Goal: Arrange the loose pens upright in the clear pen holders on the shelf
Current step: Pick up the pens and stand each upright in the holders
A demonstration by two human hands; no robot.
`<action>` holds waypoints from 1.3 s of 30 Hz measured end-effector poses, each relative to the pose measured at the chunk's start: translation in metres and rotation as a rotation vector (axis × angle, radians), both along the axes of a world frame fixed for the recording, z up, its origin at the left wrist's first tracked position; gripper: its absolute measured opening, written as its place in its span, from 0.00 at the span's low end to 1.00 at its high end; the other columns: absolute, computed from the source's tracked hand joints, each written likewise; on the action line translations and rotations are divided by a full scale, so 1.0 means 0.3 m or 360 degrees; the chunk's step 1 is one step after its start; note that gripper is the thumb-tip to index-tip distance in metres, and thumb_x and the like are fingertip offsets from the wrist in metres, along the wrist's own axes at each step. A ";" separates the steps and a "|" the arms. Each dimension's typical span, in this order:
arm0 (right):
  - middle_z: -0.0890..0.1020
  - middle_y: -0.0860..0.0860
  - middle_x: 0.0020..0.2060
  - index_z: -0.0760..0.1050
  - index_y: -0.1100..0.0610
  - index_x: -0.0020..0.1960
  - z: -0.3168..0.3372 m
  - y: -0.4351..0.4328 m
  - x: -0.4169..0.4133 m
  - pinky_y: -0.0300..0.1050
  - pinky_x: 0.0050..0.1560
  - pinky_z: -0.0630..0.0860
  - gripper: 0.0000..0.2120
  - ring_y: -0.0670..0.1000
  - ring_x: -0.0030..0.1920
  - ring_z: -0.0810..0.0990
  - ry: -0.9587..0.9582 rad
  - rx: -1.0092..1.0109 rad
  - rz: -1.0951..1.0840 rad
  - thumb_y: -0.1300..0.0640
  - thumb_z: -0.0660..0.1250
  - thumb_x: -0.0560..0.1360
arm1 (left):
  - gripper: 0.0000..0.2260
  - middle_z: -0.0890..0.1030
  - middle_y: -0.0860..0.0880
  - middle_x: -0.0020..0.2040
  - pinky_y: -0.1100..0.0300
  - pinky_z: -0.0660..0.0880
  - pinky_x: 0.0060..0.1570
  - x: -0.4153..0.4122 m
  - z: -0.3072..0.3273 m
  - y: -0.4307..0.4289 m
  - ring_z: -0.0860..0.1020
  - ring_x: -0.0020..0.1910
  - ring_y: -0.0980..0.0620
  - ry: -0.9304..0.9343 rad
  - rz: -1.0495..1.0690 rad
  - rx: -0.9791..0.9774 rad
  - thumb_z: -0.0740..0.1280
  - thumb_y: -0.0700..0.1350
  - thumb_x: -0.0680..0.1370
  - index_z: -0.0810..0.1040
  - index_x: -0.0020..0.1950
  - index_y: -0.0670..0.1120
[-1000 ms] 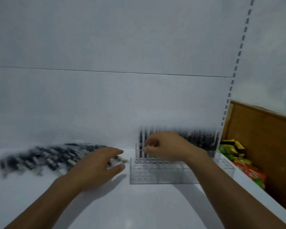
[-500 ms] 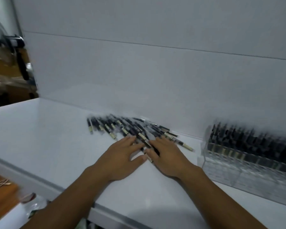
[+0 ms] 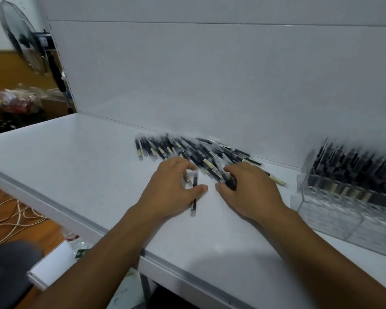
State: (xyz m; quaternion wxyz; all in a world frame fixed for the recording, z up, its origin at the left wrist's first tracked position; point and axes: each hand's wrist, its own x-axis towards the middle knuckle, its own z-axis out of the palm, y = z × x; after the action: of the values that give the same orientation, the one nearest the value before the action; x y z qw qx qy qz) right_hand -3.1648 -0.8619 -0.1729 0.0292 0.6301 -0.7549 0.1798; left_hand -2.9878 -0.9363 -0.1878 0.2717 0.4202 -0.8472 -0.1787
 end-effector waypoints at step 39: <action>0.81 0.49 0.44 0.79 0.53 0.49 0.001 -0.002 0.025 0.46 0.41 0.71 0.10 0.54 0.48 0.77 0.0056 -0.0138 0.0093 0.54 0.59 0.78 | 0.09 0.78 0.48 0.46 0.58 0.72 0.42 -0.032 0.162 -0.018 0.74 0.43 0.50 -0.0813 0.0315 0.0337 0.68 0.47 0.72 0.71 0.49 0.48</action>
State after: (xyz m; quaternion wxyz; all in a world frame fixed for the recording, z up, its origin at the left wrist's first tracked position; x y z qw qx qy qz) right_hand -3.1575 -0.8624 -0.1725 0.0645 0.6531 -0.7270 0.2020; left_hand -2.9974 -0.9416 -0.1393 0.0203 0.5583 -0.8196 -0.1272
